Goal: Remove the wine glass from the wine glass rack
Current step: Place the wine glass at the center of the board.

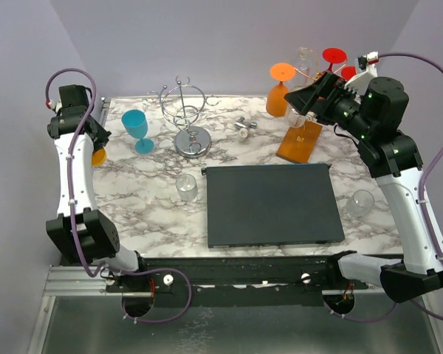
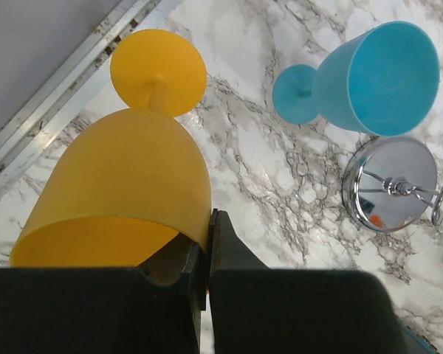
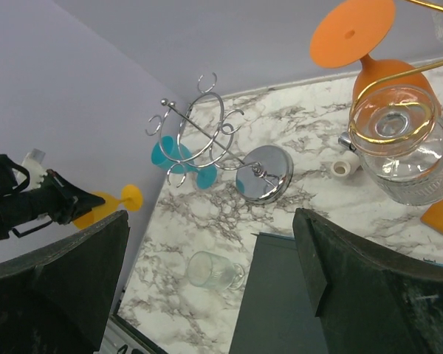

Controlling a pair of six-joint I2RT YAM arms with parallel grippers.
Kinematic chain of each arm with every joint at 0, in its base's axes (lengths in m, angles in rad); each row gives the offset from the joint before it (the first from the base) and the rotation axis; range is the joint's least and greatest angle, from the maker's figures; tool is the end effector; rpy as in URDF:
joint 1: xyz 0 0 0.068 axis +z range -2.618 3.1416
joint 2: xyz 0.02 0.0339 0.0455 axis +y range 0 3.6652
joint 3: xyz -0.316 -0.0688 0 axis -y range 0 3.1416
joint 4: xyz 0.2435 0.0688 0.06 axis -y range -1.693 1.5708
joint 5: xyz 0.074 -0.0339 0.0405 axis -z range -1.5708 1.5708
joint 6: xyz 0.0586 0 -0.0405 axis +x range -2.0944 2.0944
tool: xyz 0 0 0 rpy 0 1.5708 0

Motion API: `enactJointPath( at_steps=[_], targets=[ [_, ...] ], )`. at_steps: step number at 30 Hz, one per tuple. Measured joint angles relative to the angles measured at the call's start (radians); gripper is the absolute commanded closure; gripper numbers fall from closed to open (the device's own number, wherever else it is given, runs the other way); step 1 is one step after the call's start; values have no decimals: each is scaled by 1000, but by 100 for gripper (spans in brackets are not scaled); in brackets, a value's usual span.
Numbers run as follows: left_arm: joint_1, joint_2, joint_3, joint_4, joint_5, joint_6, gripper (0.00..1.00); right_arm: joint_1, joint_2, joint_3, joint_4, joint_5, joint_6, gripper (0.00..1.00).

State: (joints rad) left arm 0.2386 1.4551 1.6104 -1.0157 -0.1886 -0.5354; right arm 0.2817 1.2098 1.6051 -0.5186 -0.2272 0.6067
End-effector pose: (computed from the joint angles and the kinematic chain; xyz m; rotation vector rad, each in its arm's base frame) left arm 0.2895 0.0817 0.4246 -0.9885 2.2012 0.0933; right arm 0.2270 0.0794 0.5422 0.1094 1.7621 0.8481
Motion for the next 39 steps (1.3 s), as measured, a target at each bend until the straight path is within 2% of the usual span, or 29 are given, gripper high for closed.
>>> enactJointPath(
  at_steps=[9,25,32,39],
  targets=[
    [70,218,69,22,184,23,100,0,0,-23,-3,0,-6,0],
    [71,377,112,31,257,20,99,0,-7,-61,0,14,-6,0],
    [71,388,124,33,259,22,75,0,-7,-68,1,14,-6,0],
    [69,414,156,34,259,21,64,0,-6,-68,1,14,-6,0]
  ],
)
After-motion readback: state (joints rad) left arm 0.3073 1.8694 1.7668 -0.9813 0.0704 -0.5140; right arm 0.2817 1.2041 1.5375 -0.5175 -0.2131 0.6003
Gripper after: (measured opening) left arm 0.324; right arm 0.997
